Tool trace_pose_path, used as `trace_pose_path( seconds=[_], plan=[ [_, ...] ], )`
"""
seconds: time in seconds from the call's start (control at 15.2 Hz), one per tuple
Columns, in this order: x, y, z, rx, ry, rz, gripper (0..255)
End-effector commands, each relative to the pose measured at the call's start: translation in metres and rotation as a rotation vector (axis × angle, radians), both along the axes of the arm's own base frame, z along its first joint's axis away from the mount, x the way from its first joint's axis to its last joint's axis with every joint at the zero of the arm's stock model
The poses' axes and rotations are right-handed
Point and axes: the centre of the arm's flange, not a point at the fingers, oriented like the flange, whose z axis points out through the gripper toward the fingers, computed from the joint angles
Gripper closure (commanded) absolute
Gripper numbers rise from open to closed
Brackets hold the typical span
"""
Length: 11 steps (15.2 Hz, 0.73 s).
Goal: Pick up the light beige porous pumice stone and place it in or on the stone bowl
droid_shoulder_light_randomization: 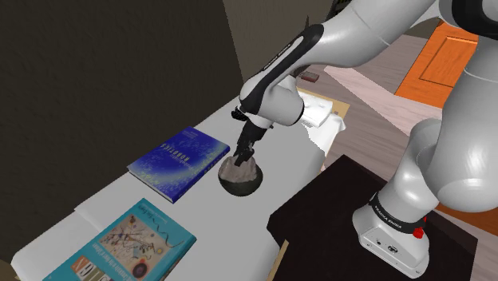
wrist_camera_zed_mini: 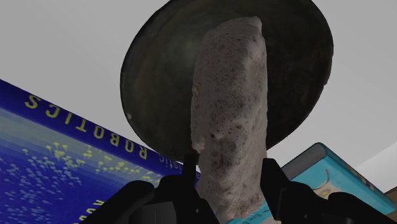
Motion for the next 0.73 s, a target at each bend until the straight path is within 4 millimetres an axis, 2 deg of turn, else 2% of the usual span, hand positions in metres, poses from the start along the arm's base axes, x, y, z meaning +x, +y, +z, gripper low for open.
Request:
trace_pose_path(
  seconds=[0.0, 0.07, 0.4, 0.66],
  plan=[
    [0.000, 0.000, 0.000, 0.000, -0.001, 0.000, 255],
    [0.000, 0.000, 0.000, 0.000, -0.001, 0.000, 0],
    [0.000, 0.000, 0.000, 0.000, -0.001, 0.000, 0],
    [-0.005, -0.021, 0.045, 0.000, -0.001, 0.000, 0]
  ],
)
